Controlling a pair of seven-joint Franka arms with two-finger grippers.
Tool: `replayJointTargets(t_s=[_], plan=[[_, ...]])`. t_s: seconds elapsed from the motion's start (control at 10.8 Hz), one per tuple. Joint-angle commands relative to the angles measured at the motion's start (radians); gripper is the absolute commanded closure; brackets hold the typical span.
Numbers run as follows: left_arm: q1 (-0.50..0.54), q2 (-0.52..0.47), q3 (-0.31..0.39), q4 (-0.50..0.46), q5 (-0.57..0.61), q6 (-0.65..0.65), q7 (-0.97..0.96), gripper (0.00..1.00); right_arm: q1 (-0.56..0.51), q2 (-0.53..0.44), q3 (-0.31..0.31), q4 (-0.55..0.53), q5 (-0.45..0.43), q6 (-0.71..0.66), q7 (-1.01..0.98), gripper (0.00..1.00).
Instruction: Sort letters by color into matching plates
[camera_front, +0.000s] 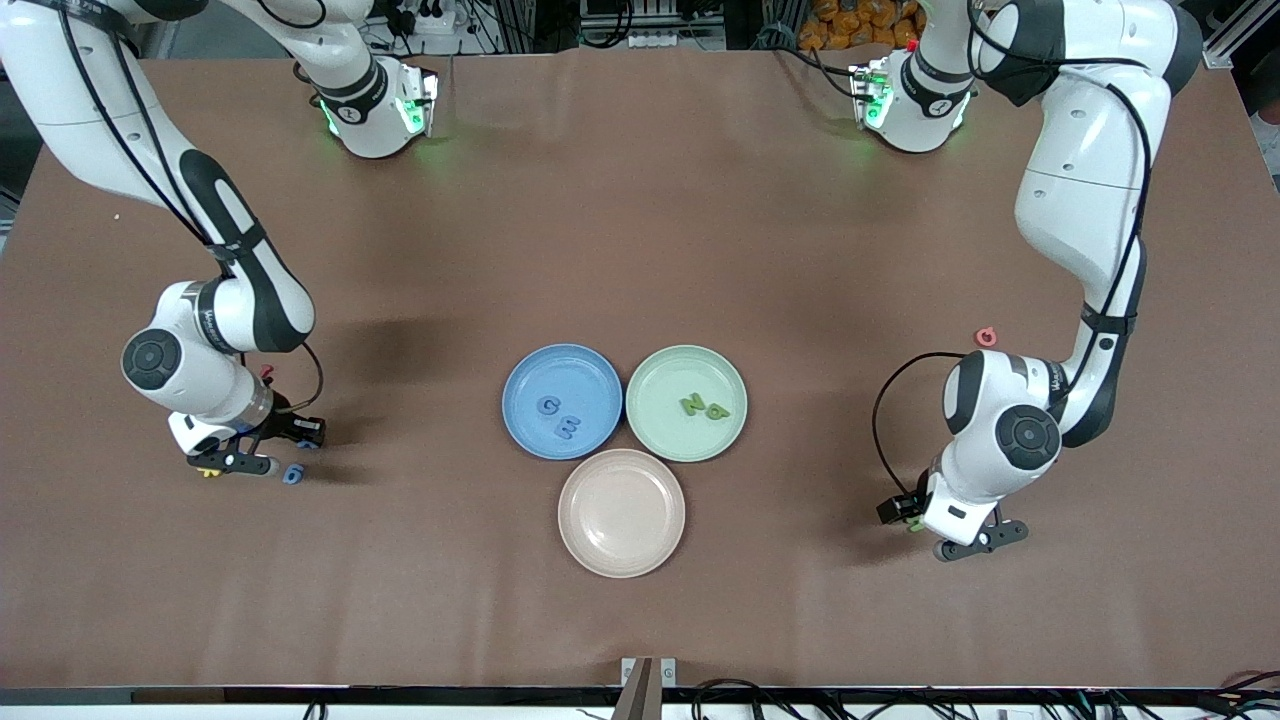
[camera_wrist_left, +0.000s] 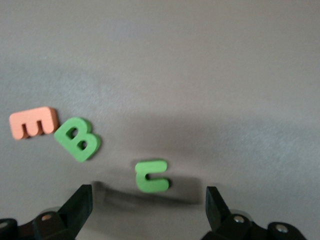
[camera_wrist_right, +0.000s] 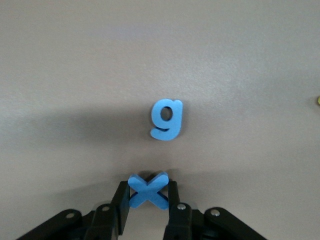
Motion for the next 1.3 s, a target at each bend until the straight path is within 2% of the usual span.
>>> replayJointTargets(t_s=[0.0, 0.28, 0.37, 0.46, 0.56, 0.65, 1.21], plan=[[-0.009, 0.058, 0.000, 0.086, -0.013, -0.016, 0.077, 0.00, 0.030, -0.037, 0.017, 0.005, -0.006, -0.044, 0.067, 0.73], [-0.008, 0.058, 0.001, 0.086, -0.013, -0.016, 0.102, 0.00, 0.112, -0.060, 0.017, 0.023, 0.000, -0.063, 0.173, 0.73], [-0.008, 0.058, 0.001, 0.086, -0.013, -0.016, 0.102, 0.00, 0.164, -0.060, 0.015, 0.042, 0.027, -0.066, 0.222, 0.73], [-0.005, 0.057, 0.001, 0.083, -0.016, -0.016, 0.102, 0.28, 0.201, -0.056, 0.015, 0.065, 0.049, -0.068, 0.246, 0.73], [-0.002, 0.054, 0.001, 0.081, -0.028, -0.018, 0.096, 0.78, 0.225, -0.056, 0.017, 0.071, 0.067, -0.068, 0.271, 0.73], [-0.002, 0.051, 0.001, 0.080, -0.062, -0.016, 0.089, 1.00, 0.260, -0.056, 0.018, 0.083, 0.083, -0.068, 0.297, 0.73], [-0.005, 0.038, 0.003, 0.078, -0.083, -0.022, 0.088, 1.00, 0.495, -0.043, 0.017, 0.121, 0.088, -0.068, 0.446, 0.72]])
